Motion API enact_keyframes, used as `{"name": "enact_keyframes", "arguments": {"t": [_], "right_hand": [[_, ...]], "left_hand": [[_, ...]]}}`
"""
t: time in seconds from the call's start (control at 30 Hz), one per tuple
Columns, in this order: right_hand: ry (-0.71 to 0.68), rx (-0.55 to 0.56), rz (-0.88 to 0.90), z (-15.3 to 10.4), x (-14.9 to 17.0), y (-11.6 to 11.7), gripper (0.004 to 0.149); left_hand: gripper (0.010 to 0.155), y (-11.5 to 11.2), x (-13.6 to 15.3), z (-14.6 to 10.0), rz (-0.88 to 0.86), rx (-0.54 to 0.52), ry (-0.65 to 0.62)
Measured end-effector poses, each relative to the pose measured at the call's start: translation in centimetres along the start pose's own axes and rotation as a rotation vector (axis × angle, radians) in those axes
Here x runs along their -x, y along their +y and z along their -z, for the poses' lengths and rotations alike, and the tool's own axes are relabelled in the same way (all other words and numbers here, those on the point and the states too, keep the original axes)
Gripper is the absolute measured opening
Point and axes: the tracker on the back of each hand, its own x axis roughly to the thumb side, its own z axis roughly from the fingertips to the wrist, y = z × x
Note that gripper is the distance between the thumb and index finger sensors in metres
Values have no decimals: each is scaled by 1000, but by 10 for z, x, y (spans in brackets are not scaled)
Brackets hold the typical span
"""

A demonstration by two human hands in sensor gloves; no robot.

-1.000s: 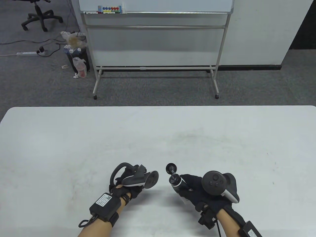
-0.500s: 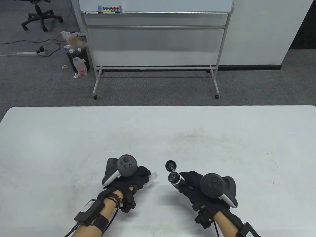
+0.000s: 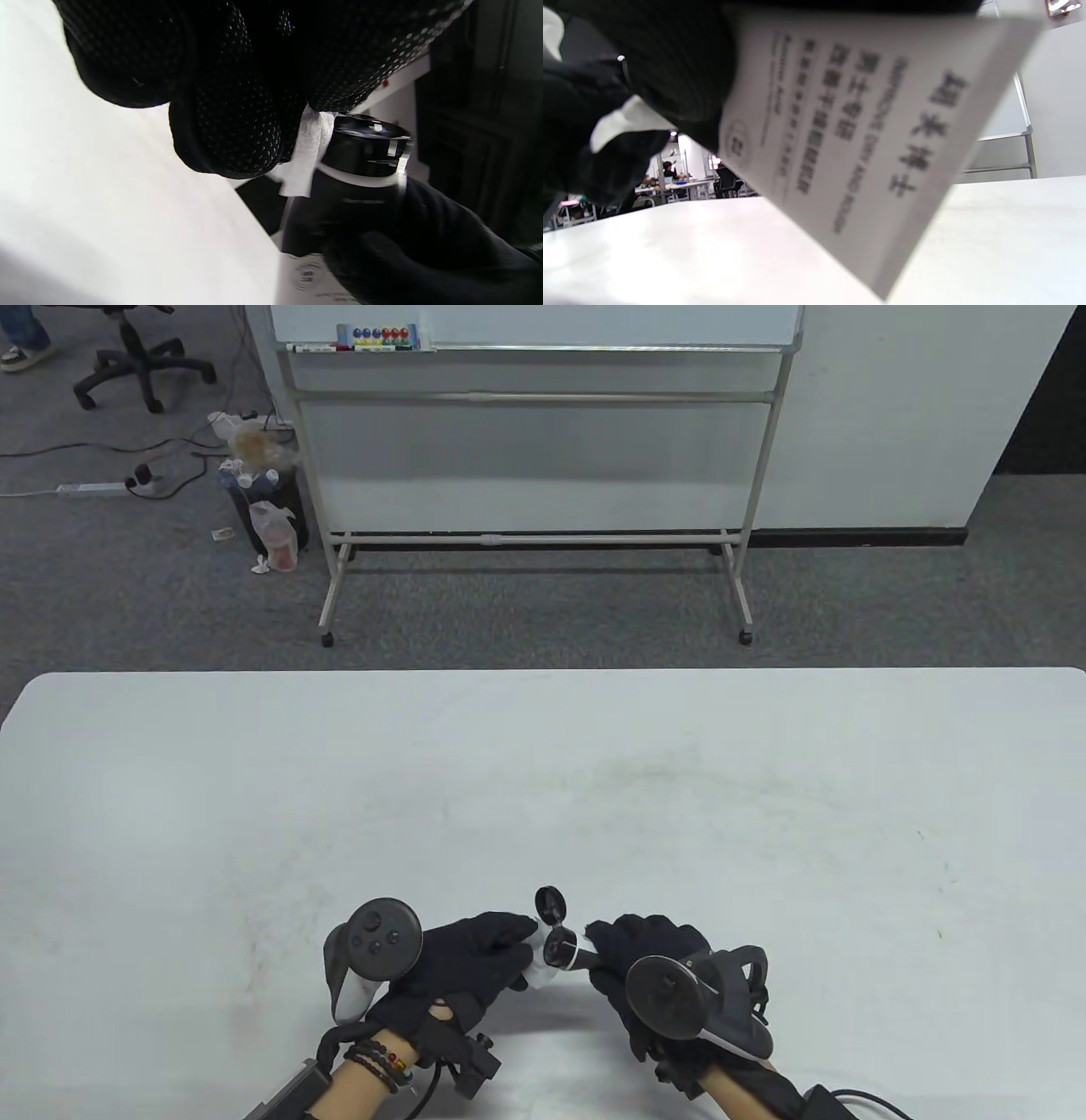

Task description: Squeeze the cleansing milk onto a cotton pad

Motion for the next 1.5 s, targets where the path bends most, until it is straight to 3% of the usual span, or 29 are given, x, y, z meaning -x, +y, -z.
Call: {"name": "enact_keyframes", "arguments": {"t": [1.07, 1.2, 1.37, 1.5], "right_hand": [[-4, -50, -22, 1, 0, 4, 48], [46, -46, 76, 3, 9, 3, 50], [175, -144, 242, 6, 28, 8, 52], [233, -158, 449, 7, 39, 12, 55]], "left_hand": [[36, -5, -12, -8, 303, -2, -188], [36, -4, -9, -6, 291, 19, -167], [37, 3, 4, -1, 106, 47, -71], [37, 7, 15, 4, 9, 136, -43]]}}
